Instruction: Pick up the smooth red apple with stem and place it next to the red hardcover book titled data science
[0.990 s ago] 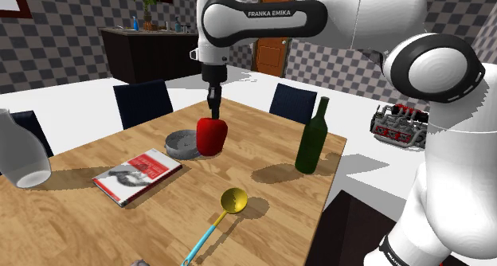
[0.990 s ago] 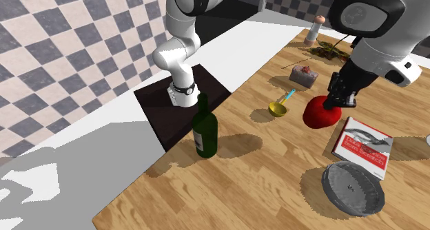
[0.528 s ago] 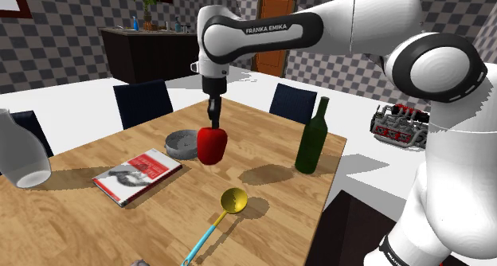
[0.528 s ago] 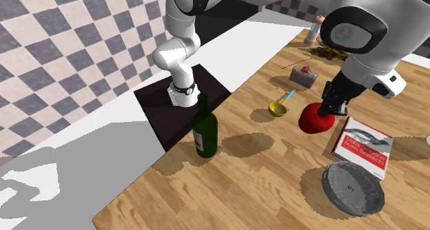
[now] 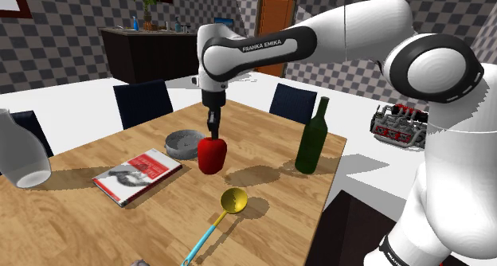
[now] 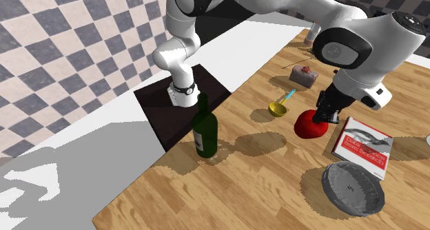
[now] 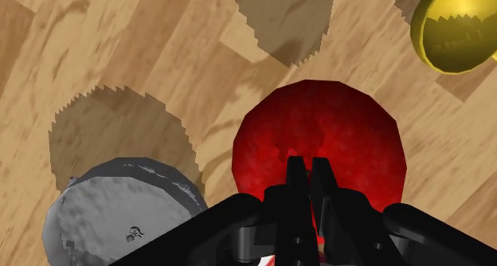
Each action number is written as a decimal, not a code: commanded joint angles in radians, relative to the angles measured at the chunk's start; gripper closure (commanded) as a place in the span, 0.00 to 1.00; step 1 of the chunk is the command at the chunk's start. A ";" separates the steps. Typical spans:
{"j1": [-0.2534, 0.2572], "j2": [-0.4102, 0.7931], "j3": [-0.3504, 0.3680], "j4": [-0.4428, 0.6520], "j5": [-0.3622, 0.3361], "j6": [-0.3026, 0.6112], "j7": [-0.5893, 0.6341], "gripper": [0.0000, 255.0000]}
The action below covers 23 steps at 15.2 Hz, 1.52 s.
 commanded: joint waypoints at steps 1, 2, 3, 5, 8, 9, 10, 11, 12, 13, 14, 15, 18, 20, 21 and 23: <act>-0.001 0.002 -0.001 -0.024 0.000 0.028 -0.002 1.00; -0.001 0.005 -0.001 -0.034 0.000 0.040 -0.002 1.00; -0.001 0.008 -0.001 -0.043 0.000 0.052 -0.002 1.00; -0.001 0.013 -0.001 -0.060 0.000 0.074 -0.002 1.00; -0.001 0.013 -0.001 -0.059 0.000 0.074 -0.002 1.00; -0.001 0.013 -0.001 -0.059 0.000 0.074 -0.002 1.00; -0.001 0.013 -0.001 -0.059 0.000 0.074 -0.002 1.00; -0.001 0.013 -0.001 -0.059 0.000 0.074 -0.002 1.00; -0.001 0.013 -0.001 -0.059 0.000 0.074 -0.002 1.00; -0.001 0.013 -0.001 -0.059 0.000 0.074 -0.002 0.00; -0.001 0.013 -0.001 -0.059 0.000 0.074 -0.002 0.00; -0.001 0.013 -0.001 -0.059 0.000 0.074 -0.003 0.00; -0.001 0.013 -0.001 -0.059 0.000 0.074 -0.003 0.00; -0.002 0.005 -0.001 -0.004 0.000 0.010 -0.003 0.00; -0.002 0.003 -0.001 0.027 0.000 -0.023 -0.003 0.00; -0.002 0.003 -0.001 0.053 0.000 -0.050 -0.003 0.00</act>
